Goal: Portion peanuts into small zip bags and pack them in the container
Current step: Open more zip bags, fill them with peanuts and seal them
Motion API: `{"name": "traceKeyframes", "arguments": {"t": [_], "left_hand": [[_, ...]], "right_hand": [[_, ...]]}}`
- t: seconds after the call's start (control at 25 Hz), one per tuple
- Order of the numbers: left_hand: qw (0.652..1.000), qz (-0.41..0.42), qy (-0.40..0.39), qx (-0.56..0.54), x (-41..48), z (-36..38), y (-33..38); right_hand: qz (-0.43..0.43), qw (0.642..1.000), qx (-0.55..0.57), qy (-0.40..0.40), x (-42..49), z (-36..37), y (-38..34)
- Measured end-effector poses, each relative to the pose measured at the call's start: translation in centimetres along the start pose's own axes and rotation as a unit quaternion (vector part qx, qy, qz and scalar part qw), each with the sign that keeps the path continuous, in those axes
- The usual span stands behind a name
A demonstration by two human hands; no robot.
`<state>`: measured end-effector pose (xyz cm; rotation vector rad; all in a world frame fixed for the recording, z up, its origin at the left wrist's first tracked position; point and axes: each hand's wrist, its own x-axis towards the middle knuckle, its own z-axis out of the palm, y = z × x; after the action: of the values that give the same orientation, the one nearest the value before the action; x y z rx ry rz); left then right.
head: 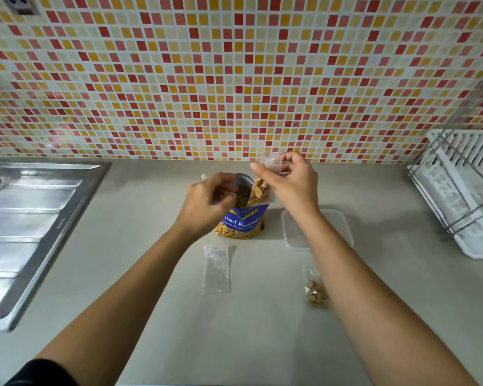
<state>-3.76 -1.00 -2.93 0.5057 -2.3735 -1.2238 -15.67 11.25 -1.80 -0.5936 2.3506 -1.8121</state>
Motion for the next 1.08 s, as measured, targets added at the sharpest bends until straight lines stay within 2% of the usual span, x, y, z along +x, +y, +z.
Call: {"name": "traceKeyframes", "arguments": {"t": [0.08,0.2,0.32,0.4,0.56,0.64,0.72,0.8,0.96,1.08], "left_hand": [[0.995,-0.031,-0.067,-0.064,-1.2,1.8,0.6],[0.985,-0.087,-0.048,-0.142,-1.6,3.8,0.2],[0.941,-0.173,-0.078,-0.281,-2.5,5.2,-0.8],[0.922,-0.200,-0.107,-0.314,-3.4,6.5,-1.2],[0.923,-0.224,-0.149,-0.276,-5.2,9.7,-2.8],[0.915,-0.260,-0.170,-0.257,-6.2,11.2,-3.9],[0.902,-0.307,-0.176,-0.246,-7.3,12.6,-5.1],[0.898,-0.338,-0.177,-0.218,-8.3,13.9,-6.2],[0.923,-0.341,-0.142,-0.102,-9.2,16.1,-7.2],[0.943,-0.305,-0.136,-0.001,-9.5,17.2,-7.3]], "right_hand": [[0.014,1.000,-0.005,-0.016,-0.4,0.0,0.0],[0.069,0.992,0.000,-0.107,-0.7,-0.8,0.7],[0.099,0.976,0.038,-0.188,-0.9,-2.8,2.8],[0.105,0.975,0.039,-0.193,-1.2,-3.8,4.5],[0.138,0.972,0.020,-0.190,-2.6,-4.8,8.0],[0.172,0.966,-0.009,-0.193,-3.5,-5.2,10.1],[0.186,0.963,-0.063,-0.186,-4.6,-5.7,12.4],[0.159,0.960,-0.154,-0.174,-5.5,-6.0,14.3],[0.115,0.932,-0.310,-0.146,-7.1,-5.8,16.5],[0.102,0.905,-0.393,-0.128,-7.8,-5.2,17.9]]}}
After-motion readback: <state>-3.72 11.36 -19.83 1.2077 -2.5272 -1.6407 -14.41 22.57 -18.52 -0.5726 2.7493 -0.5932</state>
